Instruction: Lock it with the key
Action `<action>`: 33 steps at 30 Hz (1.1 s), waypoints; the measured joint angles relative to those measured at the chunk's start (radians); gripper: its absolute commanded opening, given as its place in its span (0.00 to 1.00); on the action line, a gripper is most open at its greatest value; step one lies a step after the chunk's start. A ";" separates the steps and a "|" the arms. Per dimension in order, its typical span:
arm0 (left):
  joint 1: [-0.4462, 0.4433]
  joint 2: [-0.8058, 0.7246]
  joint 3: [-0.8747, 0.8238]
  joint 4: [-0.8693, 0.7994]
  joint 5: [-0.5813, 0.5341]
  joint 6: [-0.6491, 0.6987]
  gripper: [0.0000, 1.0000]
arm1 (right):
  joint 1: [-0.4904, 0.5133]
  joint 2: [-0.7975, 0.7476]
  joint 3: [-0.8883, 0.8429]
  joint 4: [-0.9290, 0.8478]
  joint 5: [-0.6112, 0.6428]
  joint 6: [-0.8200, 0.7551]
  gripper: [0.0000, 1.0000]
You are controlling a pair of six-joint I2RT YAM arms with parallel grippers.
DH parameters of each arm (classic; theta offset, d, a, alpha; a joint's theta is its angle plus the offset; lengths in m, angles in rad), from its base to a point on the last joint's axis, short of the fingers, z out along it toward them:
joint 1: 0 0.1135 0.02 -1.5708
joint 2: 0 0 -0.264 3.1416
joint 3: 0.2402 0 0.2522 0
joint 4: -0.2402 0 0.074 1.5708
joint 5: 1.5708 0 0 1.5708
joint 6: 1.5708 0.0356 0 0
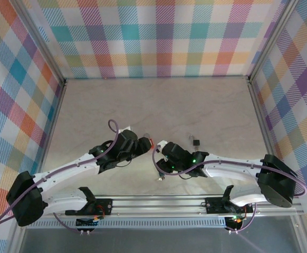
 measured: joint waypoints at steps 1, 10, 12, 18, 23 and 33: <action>0.000 -0.014 -0.002 -0.005 -0.005 0.002 0.63 | 0.000 -0.004 0.000 -0.010 0.000 0.008 0.45; 0.000 -0.159 -0.021 -0.124 -0.089 0.037 0.63 | 0.005 0.000 0.171 -0.318 -0.001 0.223 0.49; 0.000 -0.170 -0.026 -0.132 -0.103 0.041 0.64 | 0.024 0.000 0.174 -0.329 -0.025 0.277 0.51; 0.000 -0.183 -0.040 -0.161 -0.126 0.055 0.63 | 0.116 0.099 0.259 -0.439 -0.007 0.441 0.58; 0.000 -0.207 -0.053 -0.171 -0.133 0.056 0.64 | 0.182 0.264 0.360 -0.555 0.109 0.570 0.57; 0.000 -0.282 -0.058 -0.226 -0.174 0.071 0.64 | 0.213 0.406 0.393 -0.615 0.249 0.638 0.51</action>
